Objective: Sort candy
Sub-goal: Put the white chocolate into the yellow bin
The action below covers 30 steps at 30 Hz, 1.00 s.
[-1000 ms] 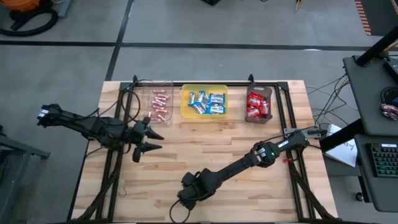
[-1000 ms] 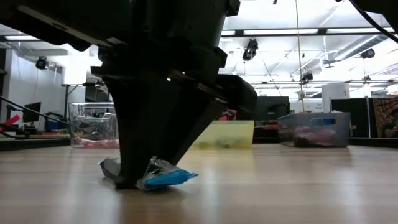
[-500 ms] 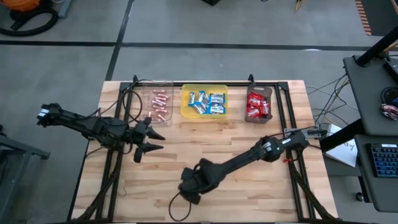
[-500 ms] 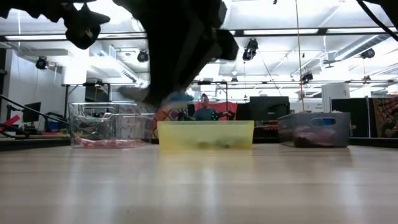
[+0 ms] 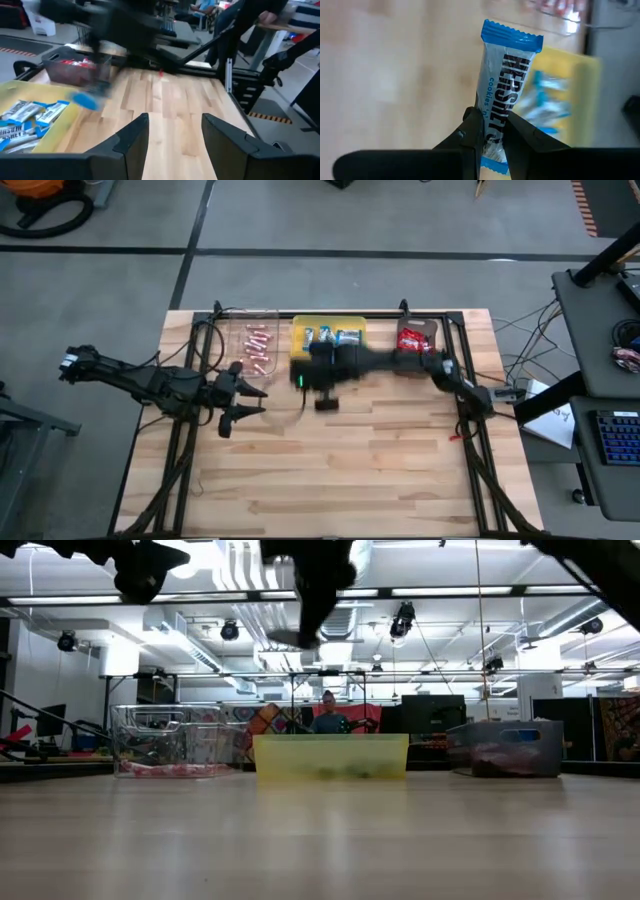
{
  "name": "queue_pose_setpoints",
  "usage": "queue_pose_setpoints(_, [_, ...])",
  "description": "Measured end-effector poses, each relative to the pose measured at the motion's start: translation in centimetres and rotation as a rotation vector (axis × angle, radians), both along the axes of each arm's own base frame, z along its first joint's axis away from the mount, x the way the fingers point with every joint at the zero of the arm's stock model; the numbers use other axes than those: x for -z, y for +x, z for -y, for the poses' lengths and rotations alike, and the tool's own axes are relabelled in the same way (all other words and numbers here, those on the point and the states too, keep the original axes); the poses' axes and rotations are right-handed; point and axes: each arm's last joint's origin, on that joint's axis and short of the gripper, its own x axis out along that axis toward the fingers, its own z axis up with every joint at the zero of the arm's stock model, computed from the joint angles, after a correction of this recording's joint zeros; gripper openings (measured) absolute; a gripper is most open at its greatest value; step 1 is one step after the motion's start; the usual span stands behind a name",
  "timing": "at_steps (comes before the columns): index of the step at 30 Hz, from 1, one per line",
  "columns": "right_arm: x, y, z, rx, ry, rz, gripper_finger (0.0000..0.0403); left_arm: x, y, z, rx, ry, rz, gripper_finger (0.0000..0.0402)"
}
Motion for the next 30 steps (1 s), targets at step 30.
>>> queue_pose_setpoints(30, [9.4,-2.4,26.9,0.036,0.207,-0.025,0.0087,1.7,2.8,0.5,-0.084,0.053,-0.082,0.0166])
